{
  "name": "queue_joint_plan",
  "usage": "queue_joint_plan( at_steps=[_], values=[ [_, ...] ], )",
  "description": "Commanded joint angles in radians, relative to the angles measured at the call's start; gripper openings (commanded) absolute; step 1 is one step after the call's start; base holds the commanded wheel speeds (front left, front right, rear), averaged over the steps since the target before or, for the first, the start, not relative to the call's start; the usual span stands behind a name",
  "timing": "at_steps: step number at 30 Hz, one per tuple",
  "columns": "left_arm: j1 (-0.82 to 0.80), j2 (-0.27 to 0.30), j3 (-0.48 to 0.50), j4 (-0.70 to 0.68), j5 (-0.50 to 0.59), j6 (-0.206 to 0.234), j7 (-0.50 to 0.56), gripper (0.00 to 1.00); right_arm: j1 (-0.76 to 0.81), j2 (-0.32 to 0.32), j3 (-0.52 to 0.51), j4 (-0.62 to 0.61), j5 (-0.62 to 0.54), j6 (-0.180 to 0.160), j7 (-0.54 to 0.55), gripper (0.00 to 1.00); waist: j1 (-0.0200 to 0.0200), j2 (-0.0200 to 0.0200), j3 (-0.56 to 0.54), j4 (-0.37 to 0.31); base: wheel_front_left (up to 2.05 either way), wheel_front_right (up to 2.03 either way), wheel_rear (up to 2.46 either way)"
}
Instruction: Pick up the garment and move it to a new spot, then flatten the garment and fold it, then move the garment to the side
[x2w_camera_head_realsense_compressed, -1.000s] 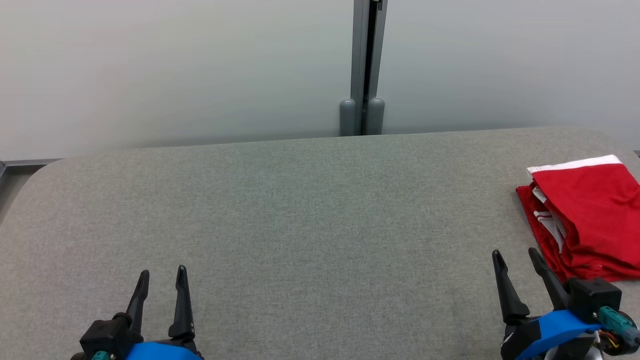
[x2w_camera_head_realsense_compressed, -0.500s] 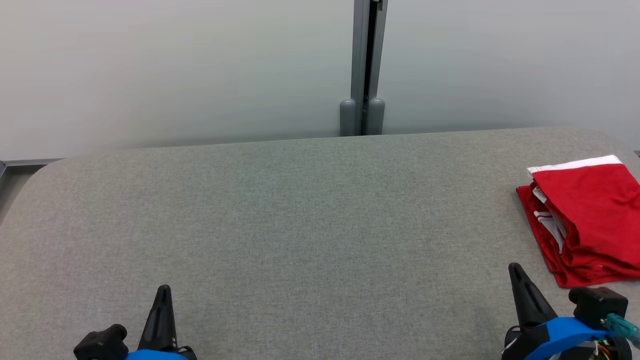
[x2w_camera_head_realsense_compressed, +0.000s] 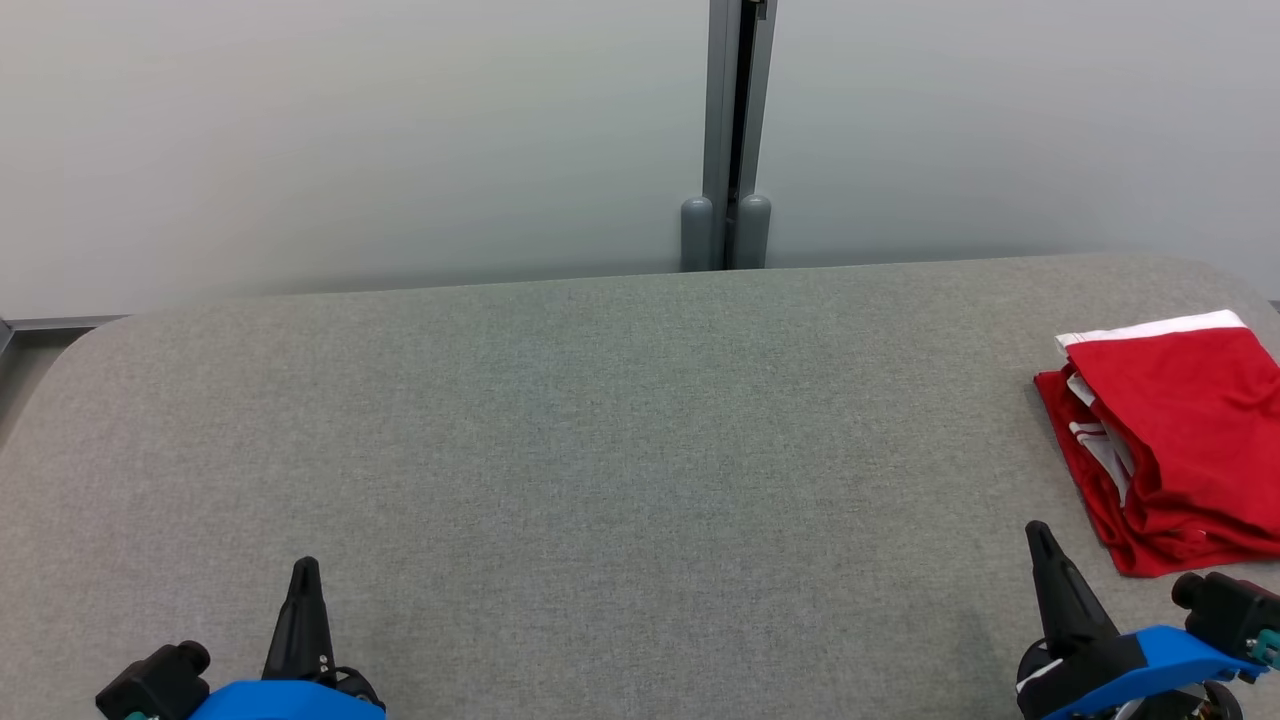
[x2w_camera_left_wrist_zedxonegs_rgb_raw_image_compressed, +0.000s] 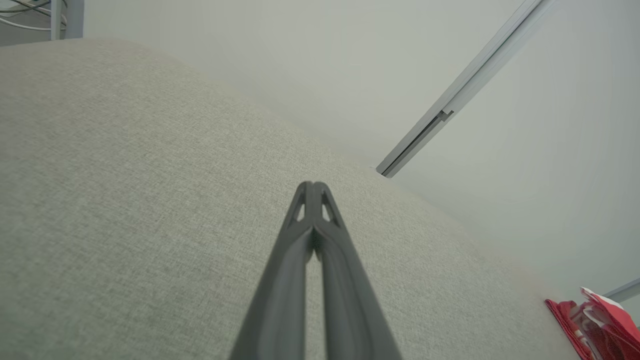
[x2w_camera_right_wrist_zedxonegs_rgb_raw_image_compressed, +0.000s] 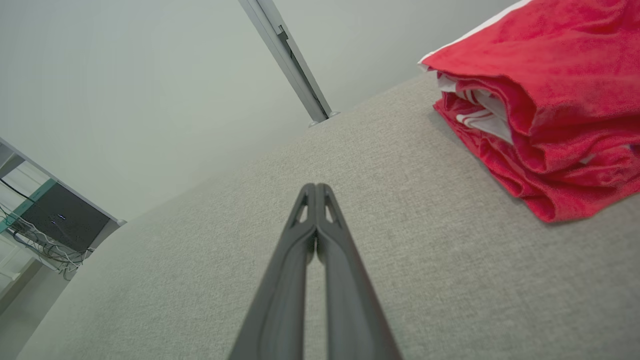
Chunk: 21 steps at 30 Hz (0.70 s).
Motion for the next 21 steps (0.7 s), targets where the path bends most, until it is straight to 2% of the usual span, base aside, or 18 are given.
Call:
queue_joint_plan(
  at_steps=[1, 21],
  values=[
    [-0.034, 0.003, 0.005, -0.018, -0.025, -0.002, 0.005, 0.0, -0.029, -0.002, -0.005, -0.015, 0.03, 0.0, 0.002, 0.0, 0.0, -0.0001, 0.0, 0.0, 0.0, 0.0, 0.0],
    [-0.063, 0.0, 0.032, -0.039, -0.304, -0.005, 0.081, 0.0, -0.05, 0.006, -0.021, -0.013, 0.328, 0.0, 0.045, 0.0, 0.0, -0.0001, 0.002, 0.003, 0.0, 0.0, 0.0]
  ],
)
